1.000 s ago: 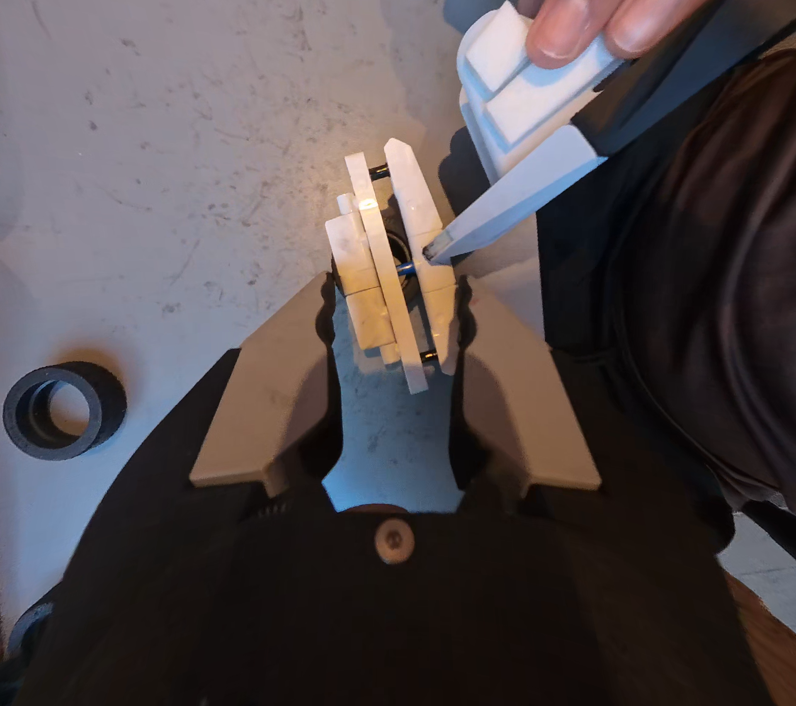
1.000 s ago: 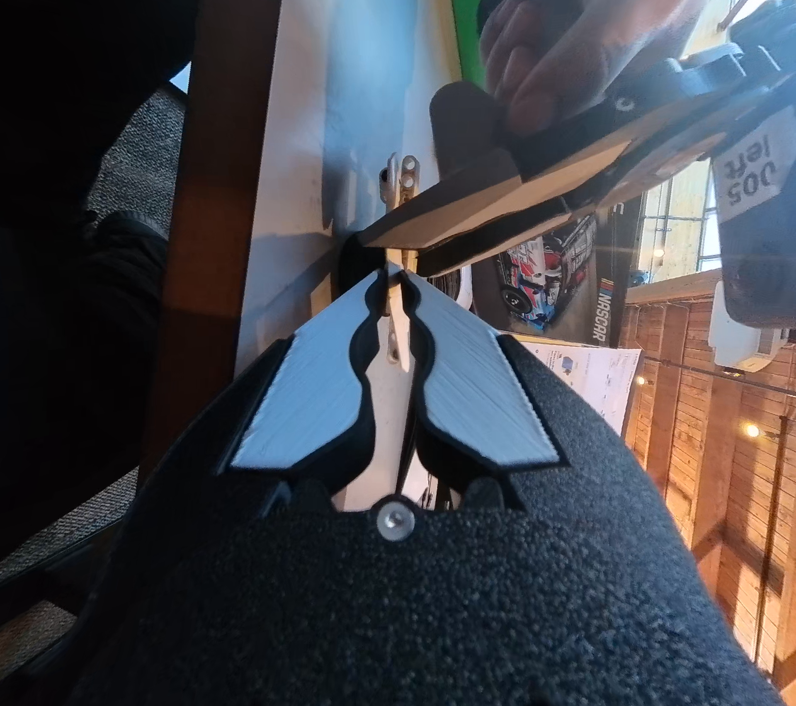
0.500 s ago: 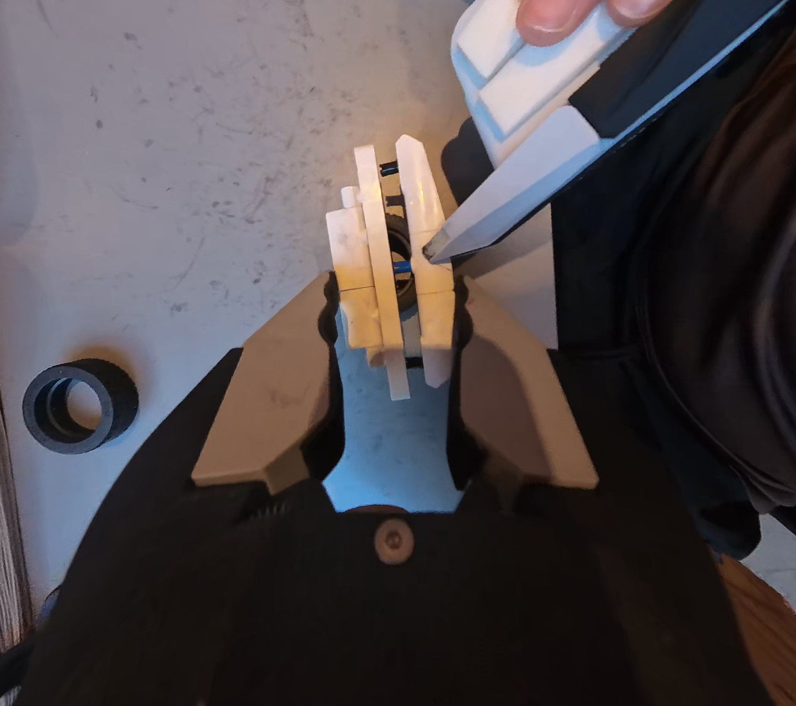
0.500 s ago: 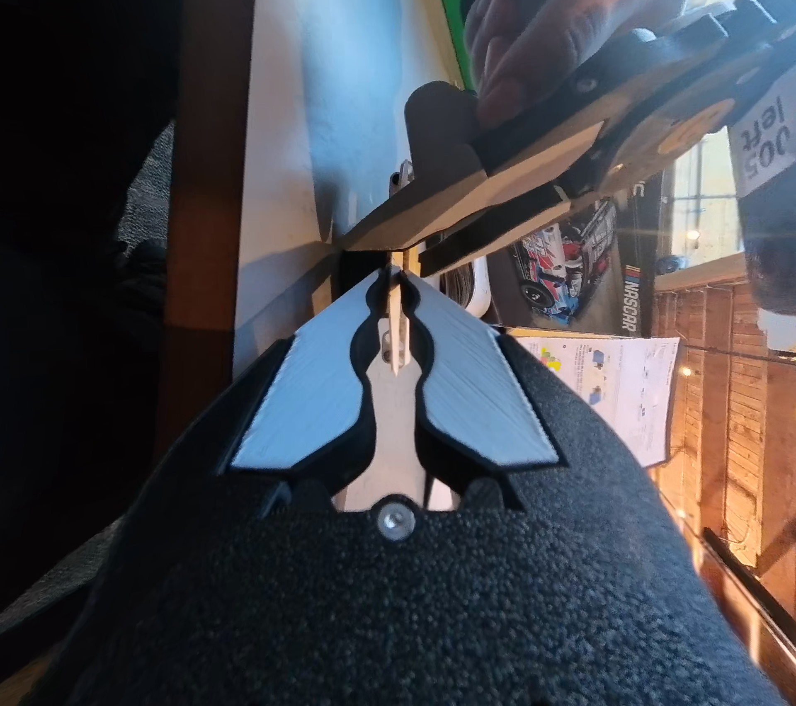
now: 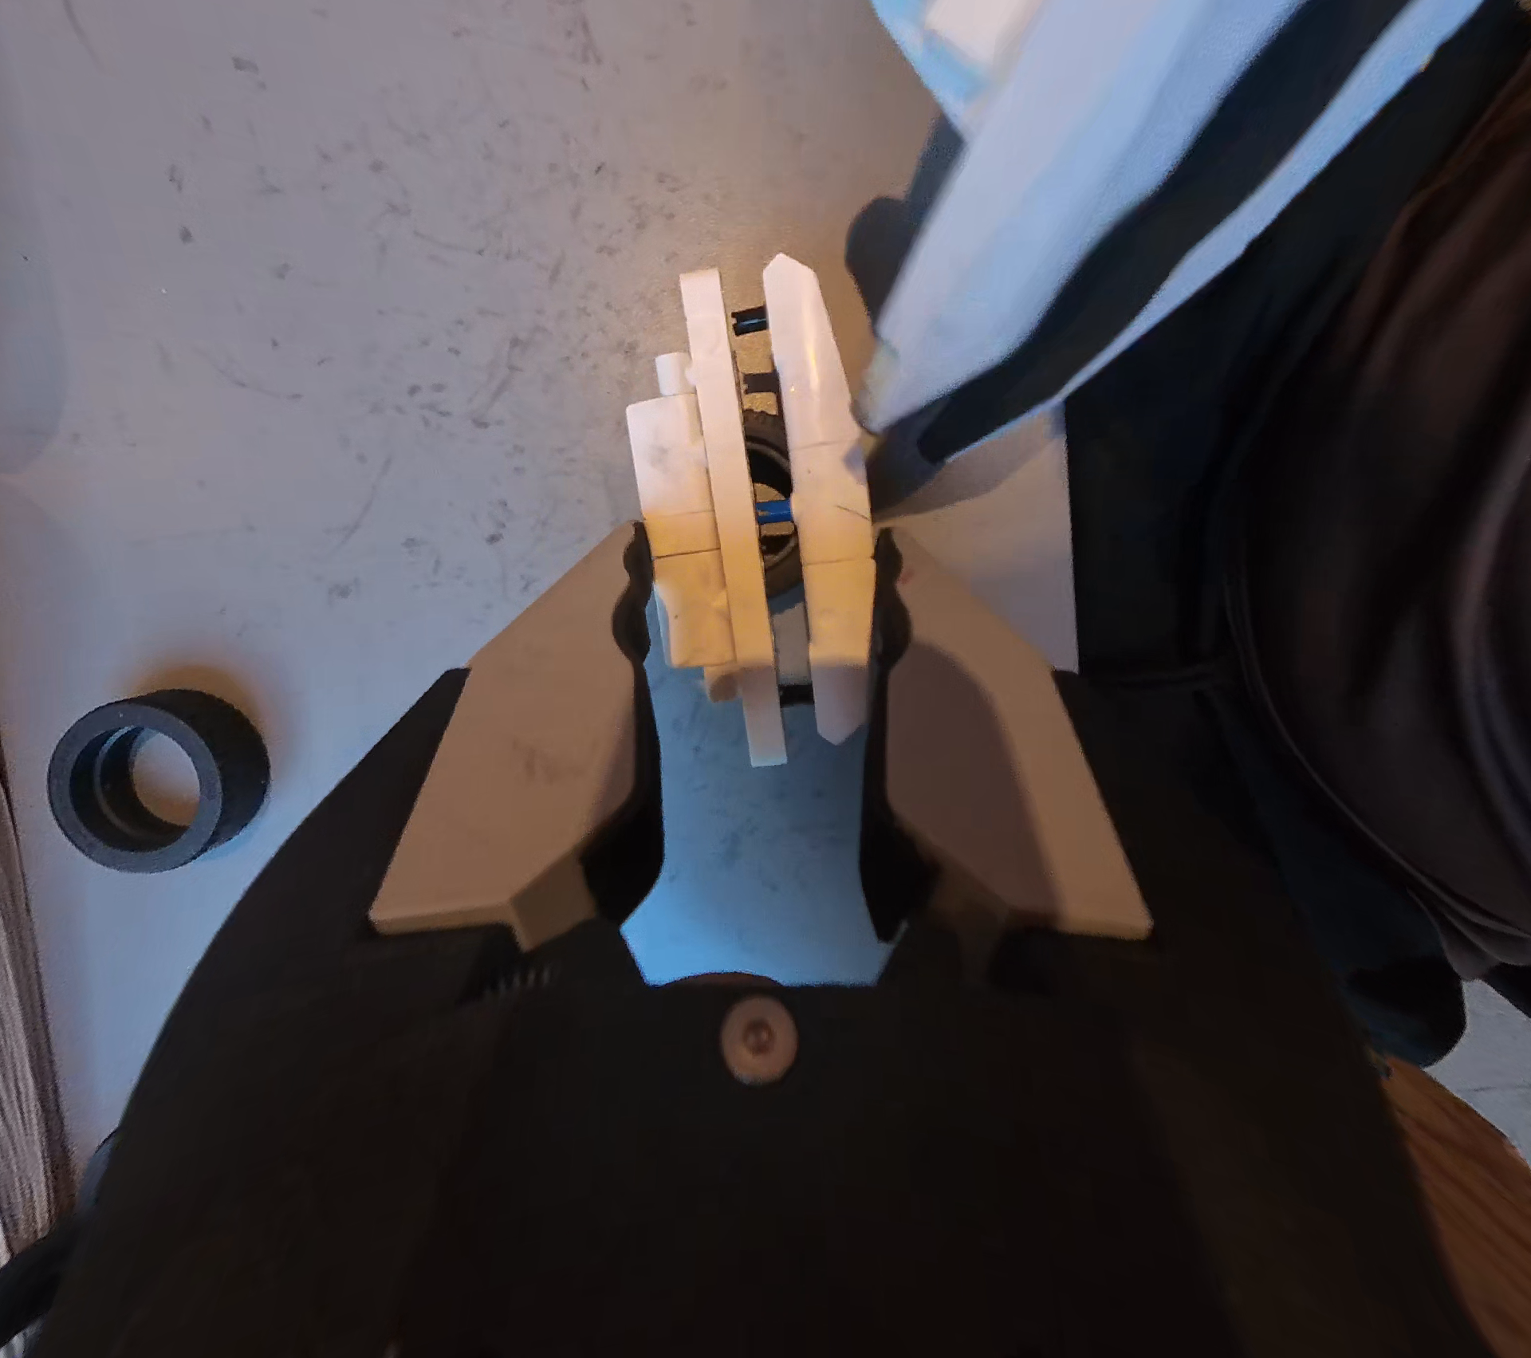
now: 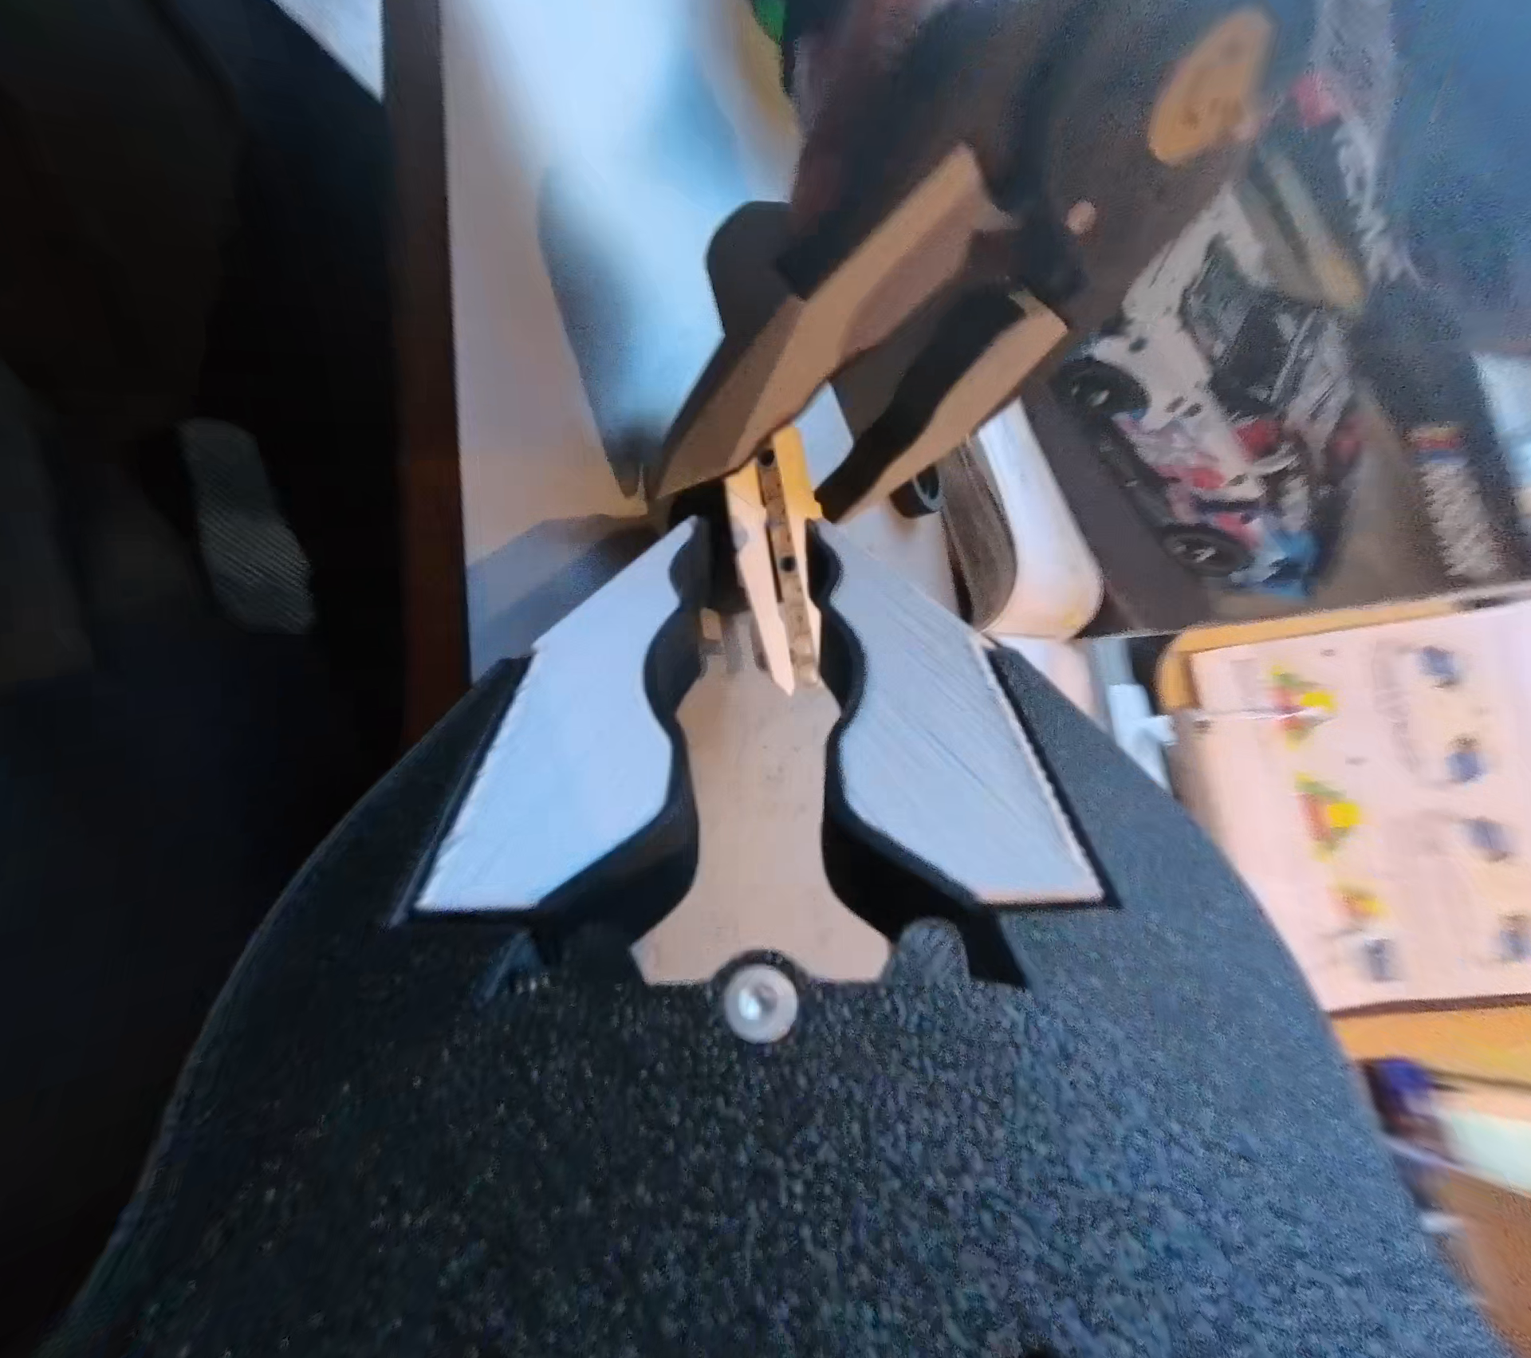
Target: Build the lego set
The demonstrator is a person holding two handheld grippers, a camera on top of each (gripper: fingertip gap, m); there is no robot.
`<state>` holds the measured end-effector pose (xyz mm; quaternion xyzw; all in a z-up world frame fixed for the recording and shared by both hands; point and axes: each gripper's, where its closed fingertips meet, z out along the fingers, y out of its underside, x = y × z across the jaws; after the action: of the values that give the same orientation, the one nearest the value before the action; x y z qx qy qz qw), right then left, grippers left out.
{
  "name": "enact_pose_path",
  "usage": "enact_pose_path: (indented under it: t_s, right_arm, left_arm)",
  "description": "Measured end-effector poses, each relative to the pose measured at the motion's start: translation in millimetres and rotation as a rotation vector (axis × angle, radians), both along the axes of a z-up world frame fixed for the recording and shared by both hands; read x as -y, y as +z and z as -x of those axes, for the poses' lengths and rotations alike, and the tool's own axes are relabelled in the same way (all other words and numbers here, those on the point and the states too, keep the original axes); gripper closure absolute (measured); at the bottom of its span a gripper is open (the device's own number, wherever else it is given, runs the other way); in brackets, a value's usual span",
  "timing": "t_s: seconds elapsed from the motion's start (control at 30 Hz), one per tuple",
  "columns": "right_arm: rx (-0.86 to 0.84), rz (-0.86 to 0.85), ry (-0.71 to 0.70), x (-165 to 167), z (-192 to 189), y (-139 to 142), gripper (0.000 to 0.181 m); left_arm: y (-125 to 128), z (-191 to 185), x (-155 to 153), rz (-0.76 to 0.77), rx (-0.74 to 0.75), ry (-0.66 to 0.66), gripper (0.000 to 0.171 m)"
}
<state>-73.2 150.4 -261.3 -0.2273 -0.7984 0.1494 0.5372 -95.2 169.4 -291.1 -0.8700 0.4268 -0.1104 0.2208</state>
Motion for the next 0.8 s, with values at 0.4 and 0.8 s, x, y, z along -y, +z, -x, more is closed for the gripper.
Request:
enact_pose_path:
  t_s: [0.4, 0.8]
  right_arm:
    - [0.277, 0.736, -0.040, -39.9, -2.2, -1.1, 0.130]
    - [0.169, 0.370, -0.097, -27.8, -12.2, 8.8, 0.168]
  left_arm:
    - [-5.7, 4.3, 0.6, 0.002, -0.085, -0.026, 0.130]
    - [-6.7, 6.3, 1.6, 0.003, -0.017, 0.015, 0.133]
